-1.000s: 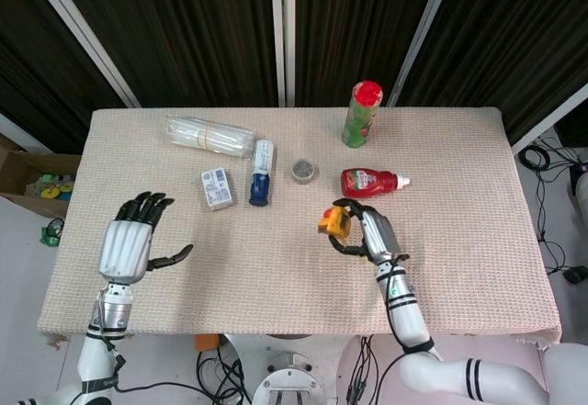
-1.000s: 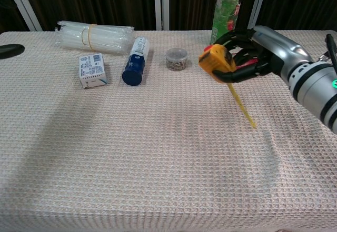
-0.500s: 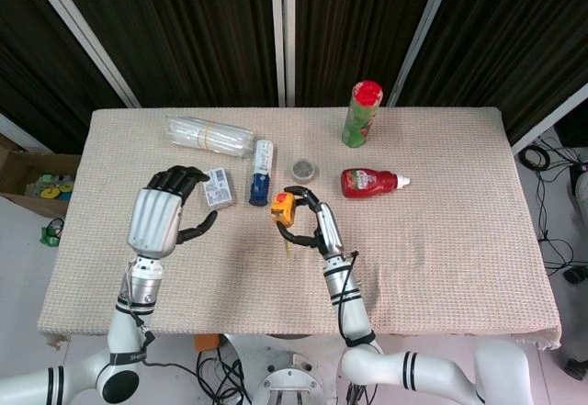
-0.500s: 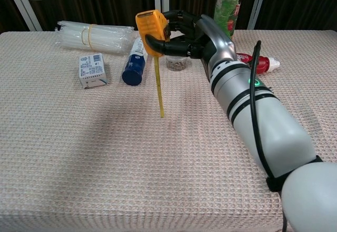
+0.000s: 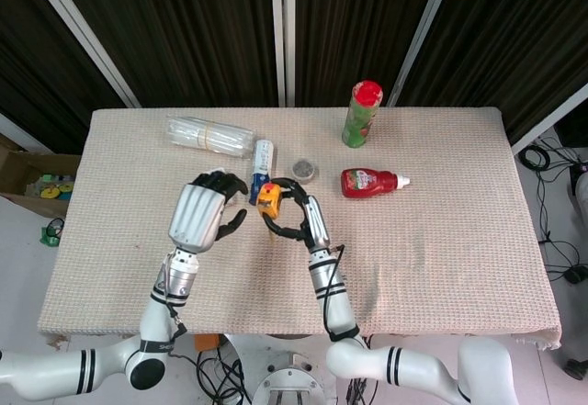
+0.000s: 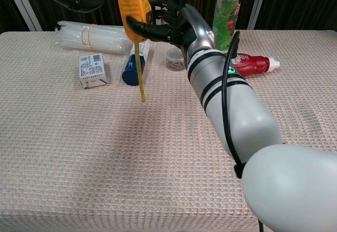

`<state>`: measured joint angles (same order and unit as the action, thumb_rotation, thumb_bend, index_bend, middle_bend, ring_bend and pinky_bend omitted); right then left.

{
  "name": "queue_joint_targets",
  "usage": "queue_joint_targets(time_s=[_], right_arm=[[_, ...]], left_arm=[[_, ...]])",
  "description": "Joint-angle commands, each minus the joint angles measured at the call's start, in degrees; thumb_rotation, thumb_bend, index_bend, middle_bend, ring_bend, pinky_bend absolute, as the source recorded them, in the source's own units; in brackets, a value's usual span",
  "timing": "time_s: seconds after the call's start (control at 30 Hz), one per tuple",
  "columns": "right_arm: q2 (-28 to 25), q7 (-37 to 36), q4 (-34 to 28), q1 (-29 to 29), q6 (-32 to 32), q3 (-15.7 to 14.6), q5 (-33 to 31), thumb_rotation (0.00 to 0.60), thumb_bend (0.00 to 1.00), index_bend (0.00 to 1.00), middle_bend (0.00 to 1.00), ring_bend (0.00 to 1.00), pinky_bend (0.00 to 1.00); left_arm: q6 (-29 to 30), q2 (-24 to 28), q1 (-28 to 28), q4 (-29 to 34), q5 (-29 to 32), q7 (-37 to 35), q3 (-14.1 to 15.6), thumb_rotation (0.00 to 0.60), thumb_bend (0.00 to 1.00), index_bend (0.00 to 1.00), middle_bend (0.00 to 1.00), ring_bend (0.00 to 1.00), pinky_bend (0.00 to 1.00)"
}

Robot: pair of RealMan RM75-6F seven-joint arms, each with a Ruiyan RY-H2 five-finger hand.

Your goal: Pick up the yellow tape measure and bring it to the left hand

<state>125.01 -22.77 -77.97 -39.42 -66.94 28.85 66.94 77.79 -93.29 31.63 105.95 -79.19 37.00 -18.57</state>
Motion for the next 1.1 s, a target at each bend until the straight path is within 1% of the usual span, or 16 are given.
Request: queue_joint_targets(time_s=[0.03,0.3,0.43,0.8,1.1], right_arm=[[0.2,0.2,0.2,-0.3,0.2,0.1,-0.1,0.6,0.45,0.63,0.47,0.44,0.29],[0.8,0.4,1.0,-0.8,0.5,0.3,-0.3,0.6,0.45,0.63,0.47,0.44,0.29],[0.9,0.2,1.2,-0.7,0.6,0.2,-0.2,0.6,0.45,0.63,0.47,0.44,0.29],[0.9,0.0,1.2,-0.7,0.7,-0.2,0.4,0.6,0.45,0.63,0.47,0.44,0.29],[0.8,-0.4,1.3,-0.6,0.8,-0.5,0.7,0.6,0.45,0.63,0.47,0.44,0.29]], left_arm=[[-0.2,-0.6,0.7,-0.3,0.3,0.2,0.0,0.583,0.26,0.48,0.47,0.41,0.5],[-0.7,-1.9,2.8,-0.7,1.3,1.1,-0.5,0.579,0.26,0.49,0.48,0.42,0.52],[-0.8,-2.1,3.6,-0.9,1.9,1.4,-0.7,0.536,0.26,0.49,0.49,0.43,0.52],[-0.2,-2.4,4.5,-2.1,3.0,1.7,-0.3,0.54,0.26,0.5,0.49,0.43,0.53],[0.3,-1.0,4.6,-2.0,3.7,1.4,-0.2,0.54,0.33,0.52,0.51,0.45,0.55]])
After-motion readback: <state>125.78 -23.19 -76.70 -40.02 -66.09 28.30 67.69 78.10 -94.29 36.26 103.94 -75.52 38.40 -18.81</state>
